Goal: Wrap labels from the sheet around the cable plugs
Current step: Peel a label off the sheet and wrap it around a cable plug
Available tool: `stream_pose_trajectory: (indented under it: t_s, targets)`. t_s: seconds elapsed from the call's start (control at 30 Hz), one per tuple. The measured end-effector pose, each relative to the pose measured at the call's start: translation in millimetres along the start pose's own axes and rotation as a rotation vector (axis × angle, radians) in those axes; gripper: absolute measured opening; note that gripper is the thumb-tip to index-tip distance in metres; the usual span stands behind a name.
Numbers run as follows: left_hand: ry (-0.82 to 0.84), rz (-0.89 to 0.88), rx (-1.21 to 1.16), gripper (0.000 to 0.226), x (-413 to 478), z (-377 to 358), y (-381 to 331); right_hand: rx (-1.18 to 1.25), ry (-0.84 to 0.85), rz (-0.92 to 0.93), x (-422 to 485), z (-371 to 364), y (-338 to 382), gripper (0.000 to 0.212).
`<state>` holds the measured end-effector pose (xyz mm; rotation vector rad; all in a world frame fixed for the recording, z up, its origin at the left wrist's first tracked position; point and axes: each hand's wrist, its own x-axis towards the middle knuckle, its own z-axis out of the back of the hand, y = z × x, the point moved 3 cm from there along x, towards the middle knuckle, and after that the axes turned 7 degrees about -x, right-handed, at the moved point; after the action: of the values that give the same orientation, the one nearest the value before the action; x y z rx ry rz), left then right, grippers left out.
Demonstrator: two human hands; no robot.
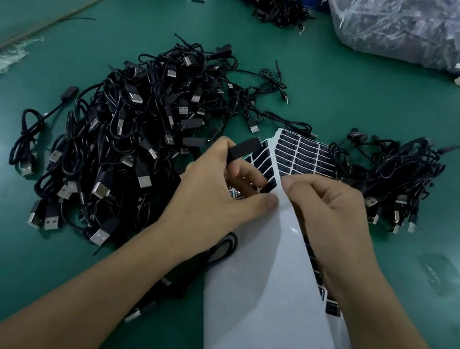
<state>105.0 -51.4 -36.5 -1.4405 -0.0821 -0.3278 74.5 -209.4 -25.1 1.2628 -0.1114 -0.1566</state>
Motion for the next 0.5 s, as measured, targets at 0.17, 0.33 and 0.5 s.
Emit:
stream_pose_trajectory:
  t_s: [0.17,0.33,0.5]
  targets:
    - [-0.009,-0.014,-0.007,0.048,0.5,0.2,0.4,0.001,-0.021,-0.004,1.9,1.5,-1.1,0.022]
    - [-0.021,-0.053,0.008,0.044,0.8,0.4,0.2,-0.009,0.033,-0.023,1.5,-2.3,-1.3,0.025]
    - [-0.041,-0.107,0.033,0.045,-1.2,-0.3,-0.7,0.028,0.071,-0.047,0.8,-4.2,-1.2,0.022]
